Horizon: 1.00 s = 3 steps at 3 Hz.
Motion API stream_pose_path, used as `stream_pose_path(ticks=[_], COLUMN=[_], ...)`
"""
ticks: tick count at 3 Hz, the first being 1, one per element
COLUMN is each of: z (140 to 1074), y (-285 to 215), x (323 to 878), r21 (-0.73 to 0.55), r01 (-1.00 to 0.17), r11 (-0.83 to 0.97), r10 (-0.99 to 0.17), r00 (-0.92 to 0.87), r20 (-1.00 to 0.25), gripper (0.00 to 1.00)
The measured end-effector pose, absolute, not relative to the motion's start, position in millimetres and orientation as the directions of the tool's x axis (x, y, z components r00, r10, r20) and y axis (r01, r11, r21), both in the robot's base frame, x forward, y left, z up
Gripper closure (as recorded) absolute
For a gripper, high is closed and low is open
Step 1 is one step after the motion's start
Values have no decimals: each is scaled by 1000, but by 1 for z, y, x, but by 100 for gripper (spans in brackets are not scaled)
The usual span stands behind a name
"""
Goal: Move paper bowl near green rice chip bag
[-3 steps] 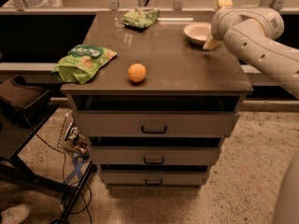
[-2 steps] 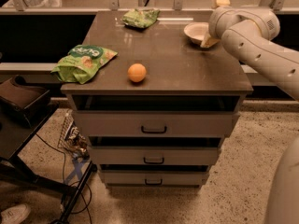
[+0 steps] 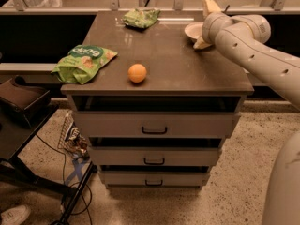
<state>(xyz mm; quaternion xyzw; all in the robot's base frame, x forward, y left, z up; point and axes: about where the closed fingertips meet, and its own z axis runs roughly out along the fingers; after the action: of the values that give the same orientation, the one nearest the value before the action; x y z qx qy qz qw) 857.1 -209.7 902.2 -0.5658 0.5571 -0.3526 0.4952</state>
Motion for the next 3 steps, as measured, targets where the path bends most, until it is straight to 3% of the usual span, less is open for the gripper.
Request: stream_pose_path(ticks=[3], z=[896], y=[-204], x=[859], r21=[-949], r01=[-297], r11=[111], r10=[-978], r00=[135], r20=[-156], gripper=[95])
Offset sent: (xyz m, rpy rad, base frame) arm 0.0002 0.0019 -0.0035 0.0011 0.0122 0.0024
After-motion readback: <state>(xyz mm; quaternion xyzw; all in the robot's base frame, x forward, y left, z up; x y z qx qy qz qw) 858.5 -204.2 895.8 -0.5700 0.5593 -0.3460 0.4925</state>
